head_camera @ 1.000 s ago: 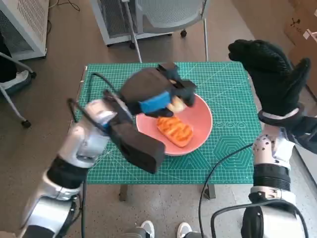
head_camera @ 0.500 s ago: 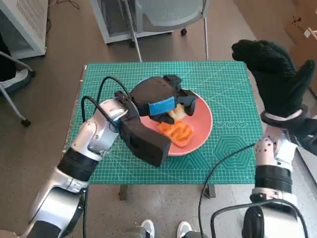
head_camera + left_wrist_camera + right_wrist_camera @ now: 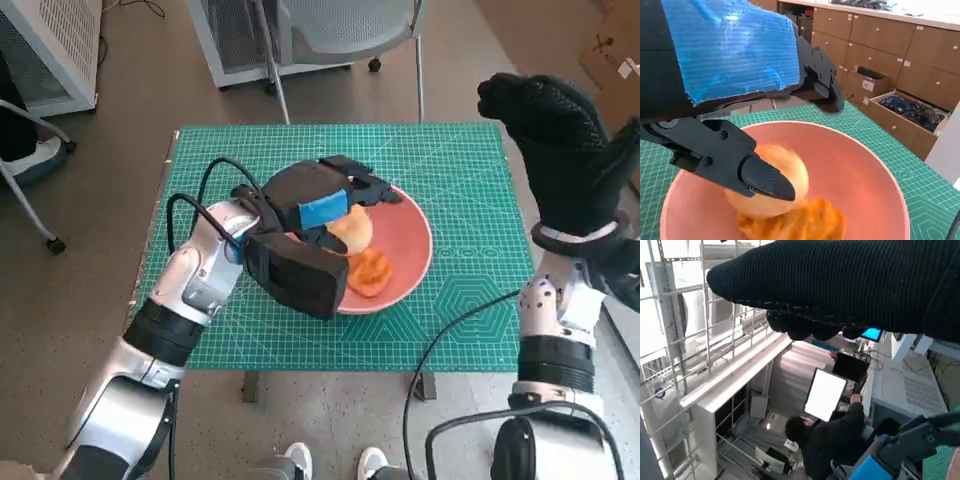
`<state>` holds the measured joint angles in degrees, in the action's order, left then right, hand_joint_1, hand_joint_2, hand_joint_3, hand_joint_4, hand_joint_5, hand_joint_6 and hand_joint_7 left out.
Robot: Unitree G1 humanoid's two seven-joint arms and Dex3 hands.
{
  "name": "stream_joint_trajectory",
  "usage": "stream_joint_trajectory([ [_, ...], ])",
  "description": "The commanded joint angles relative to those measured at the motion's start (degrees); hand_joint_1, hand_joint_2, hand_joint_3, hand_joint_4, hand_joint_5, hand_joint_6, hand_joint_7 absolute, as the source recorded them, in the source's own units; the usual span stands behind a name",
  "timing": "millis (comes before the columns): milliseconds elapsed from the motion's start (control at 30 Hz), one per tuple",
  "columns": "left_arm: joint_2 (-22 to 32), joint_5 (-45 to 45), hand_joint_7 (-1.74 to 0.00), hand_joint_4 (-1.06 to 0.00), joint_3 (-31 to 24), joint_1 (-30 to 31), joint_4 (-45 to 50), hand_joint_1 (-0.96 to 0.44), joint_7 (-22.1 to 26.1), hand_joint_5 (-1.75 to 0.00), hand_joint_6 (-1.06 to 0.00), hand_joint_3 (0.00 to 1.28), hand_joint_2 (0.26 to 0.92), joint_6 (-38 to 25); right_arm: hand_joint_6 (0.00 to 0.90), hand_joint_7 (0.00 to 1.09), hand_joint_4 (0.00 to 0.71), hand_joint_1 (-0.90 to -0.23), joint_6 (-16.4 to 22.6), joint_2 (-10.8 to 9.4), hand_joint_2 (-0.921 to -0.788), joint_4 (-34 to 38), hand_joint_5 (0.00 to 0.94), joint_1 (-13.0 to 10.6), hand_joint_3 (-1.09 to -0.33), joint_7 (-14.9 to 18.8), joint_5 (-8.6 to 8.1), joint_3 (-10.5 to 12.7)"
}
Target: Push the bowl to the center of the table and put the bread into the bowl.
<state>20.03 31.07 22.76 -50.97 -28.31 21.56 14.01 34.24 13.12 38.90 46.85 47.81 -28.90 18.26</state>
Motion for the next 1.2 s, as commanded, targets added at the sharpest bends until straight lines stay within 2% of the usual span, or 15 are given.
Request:
stream_joint_trajectory([
  [33, 0.60, -1.78, -0.01, -0.01, -1.49, 0.50, -1.32, -0.46, -1.08, 0.00, -0.22, 0.00, 0.812, 2.24, 0.430, 0.00, 0.326, -0.646, -0.60, 0.26, -0.921, 0.77, 0.001, -0.33, -0.711, -0.56, 0.67, -0.22],
  [167, 1.08, -3.17, 0.00, 0.00, -2.64, 0.67, -2.05, -0.55, -0.54, 0.00, -0.19, 0.01, 0.831, 2.76, 0.431, 0.00, 0.327, -0.648, -0.55, 0.29, -0.921, 1.00, 0.001, -0.10, -0.710, -0.63, 0.59, -0.34],
  [300, 1.55, -4.98, 0.00, 0.00, -3.89, 0.77, -3.05, -0.67, -0.29, 0.00, -0.16, 0.03, 0.888, 3.54, 0.431, 0.00, 0.328, -0.649, -0.45, 0.24, -0.921, 1.08, 0.001, 0.06, -0.708, -0.51, 0.46, -0.41],
  [500, 2.26, -10.72, 0.00, 0.00, -8.01, 0.97, -3.33, -0.78, 1.07, 0.00, -0.14, 0.17, 0.918, 4.40, 0.436, 0.00, 0.331, -0.649, -0.60, 0.32, -0.921, 0.80, 0.002, 0.32, -0.705, -0.34, 0.19, -0.38],
  [600, 2.27, -14.56, 0.00, 0.00, -10.82, 1.60, -2.60, -0.79, 1.72, 0.00, -0.13, 0.19, 0.920, 4.19, 0.440, 0.01, 0.332, -0.648, -0.58, 0.36, -0.921, 0.86, 0.003, 0.57, -0.703, -0.45, 0.24, -0.39],
  [833, -1.65, -27.92, 0.00, 0.00, -20.74, 4.79, 0.35, -0.73, -1.28, 0.00, -0.10, 0.24, 0.921, 6.28, 0.442, 0.01, 0.336, -0.652, -0.49, 1.00, -0.921, 1.29, 0.003, 1.77, -0.697, -1.09, 0.66, -0.25],
  [933, -3.65, -33.31, 0.00, 0.00, -24.95, 6.12, 2.53, -0.72, -3.20, 0.00, -0.08, 0.32, 0.921, 8.09, 0.434, 0.00, 0.338, -0.666, -0.37, 1.22, -0.921, 1.63, 0.004, 2.55, -0.693, -1.82, 1.14, -0.33],
  [1200, -5.90, -37.84, 0.00, 0.00, -28.47, 10.13, 10.08, -0.69, -6.06, 0.00, -0.07, 0.41, 0.921, 7.62, 0.427, 0.00, 0.344, -0.688, 0.21, 1.23, -0.921, 2.81, 0.005, 4.28, -0.684, -3.51, 2.28, -0.72],
])
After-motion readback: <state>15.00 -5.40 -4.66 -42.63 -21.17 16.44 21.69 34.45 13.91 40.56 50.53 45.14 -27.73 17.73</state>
